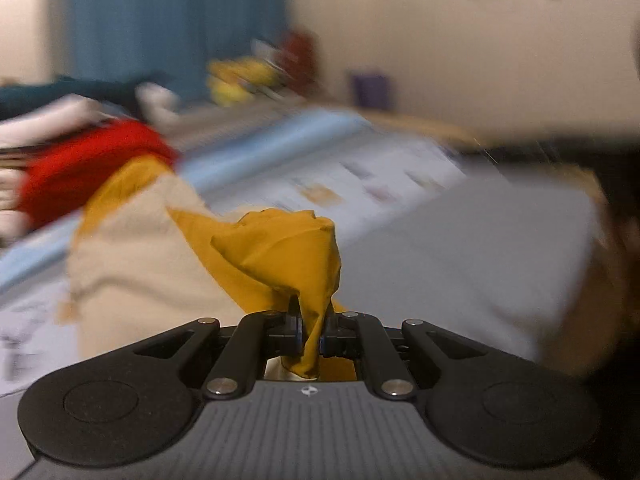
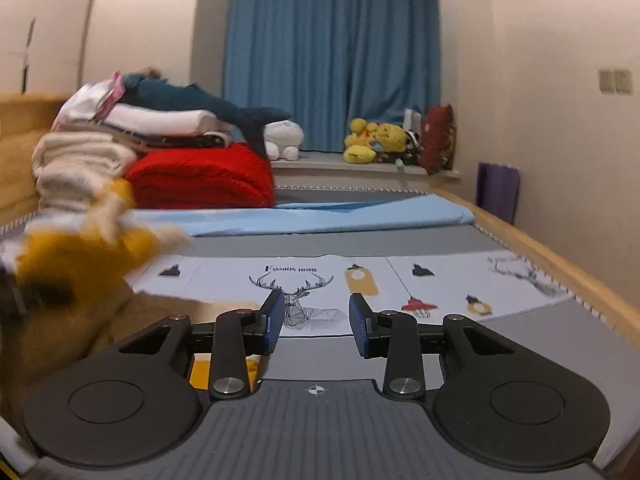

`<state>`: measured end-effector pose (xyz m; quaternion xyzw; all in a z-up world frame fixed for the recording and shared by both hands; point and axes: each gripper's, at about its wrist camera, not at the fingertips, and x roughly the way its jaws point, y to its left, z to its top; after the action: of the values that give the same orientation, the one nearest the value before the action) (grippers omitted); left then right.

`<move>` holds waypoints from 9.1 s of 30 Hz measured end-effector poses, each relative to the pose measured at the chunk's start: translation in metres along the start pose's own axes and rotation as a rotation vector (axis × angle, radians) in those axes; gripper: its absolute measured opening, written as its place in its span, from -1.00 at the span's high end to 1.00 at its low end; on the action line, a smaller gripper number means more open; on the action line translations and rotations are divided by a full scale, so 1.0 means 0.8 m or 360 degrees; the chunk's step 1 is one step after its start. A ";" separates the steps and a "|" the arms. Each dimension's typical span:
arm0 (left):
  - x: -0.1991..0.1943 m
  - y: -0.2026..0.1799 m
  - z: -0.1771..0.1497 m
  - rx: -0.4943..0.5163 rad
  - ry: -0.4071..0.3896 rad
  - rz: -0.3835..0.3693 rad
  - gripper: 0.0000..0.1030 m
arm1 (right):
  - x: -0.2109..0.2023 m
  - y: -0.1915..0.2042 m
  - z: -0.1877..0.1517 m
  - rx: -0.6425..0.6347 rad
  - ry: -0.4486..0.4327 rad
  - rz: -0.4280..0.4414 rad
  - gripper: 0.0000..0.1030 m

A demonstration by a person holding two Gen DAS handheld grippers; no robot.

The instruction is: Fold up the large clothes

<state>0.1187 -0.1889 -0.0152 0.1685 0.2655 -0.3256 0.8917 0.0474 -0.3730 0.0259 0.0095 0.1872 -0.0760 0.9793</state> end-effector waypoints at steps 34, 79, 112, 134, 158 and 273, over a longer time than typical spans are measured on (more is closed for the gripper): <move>0.011 0.213 -0.093 -0.0625 0.0745 0.0311 -0.29 | 0.088 0.074 -0.092 -0.0048 0.1073 0.0261 0.91; 0.044 0.234 -0.012 -0.0735 0.0398 0.0271 -0.22 | 0.108 0.098 0.029 -0.0088 0.0190 0.0167 -0.08; 0.250 0.331 0.000 -0.0817 0.0450 0.0073 -0.24 | 0.360 0.122 -0.042 0.0227 0.0953 -0.0034 0.92; 0.262 0.408 -0.116 -0.1841 0.0732 -0.0355 -0.97 | 0.274 0.019 -0.087 0.0775 0.1326 0.0327 -0.88; 0.186 0.525 -0.038 -0.1559 0.0308 0.0098 -0.08 | 0.338 0.146 -0.004 0.0668 0.0644 0.0614 0.86; -0.152 0.160 -0.136 -0.0811 0.0146 0.0566 -0.99 | -0.066 0.248 -0.050 -0.0249 0.0506 0.0131 -0.98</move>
<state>0.0863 0.0161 -0.0156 -0.0020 0.3450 -0.0795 0.9352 0.0145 -0.1674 0.0065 -0.0470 0.3445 -0.0185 0.9374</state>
